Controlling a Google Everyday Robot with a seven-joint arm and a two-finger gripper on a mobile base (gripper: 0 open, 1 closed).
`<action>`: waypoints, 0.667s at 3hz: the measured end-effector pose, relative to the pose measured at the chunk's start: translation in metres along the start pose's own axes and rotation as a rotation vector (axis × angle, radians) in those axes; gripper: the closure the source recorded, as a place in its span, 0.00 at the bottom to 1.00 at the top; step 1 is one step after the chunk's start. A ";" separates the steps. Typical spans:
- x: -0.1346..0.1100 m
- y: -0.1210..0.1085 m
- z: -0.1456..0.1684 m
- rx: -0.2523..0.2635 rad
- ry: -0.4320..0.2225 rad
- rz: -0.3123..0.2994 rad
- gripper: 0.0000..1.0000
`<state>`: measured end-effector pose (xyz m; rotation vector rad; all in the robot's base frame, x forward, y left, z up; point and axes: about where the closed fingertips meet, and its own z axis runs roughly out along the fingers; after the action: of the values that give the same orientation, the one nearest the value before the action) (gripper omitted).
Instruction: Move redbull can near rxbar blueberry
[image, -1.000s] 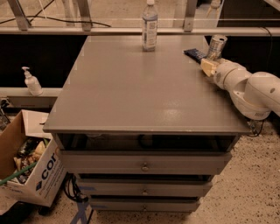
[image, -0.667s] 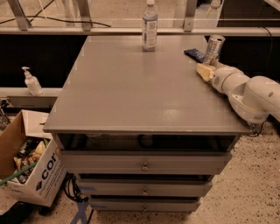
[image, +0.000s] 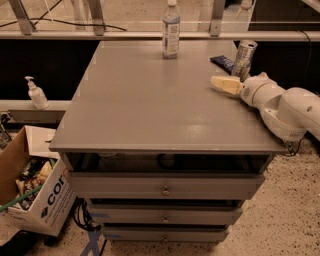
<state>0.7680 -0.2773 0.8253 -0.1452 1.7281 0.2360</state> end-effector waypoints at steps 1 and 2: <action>0.000 0.000 0.000 0.000 0.000 0.000 0.00; -0.036 0.007 -0.048 -0.057 -0.053 -0.032 0.00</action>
Offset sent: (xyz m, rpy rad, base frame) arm -0.1098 -0.0023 0.1181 -0.0536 -0.1701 0.1631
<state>0.7268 -0.2830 0.8685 -0.2067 1.6658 0.2635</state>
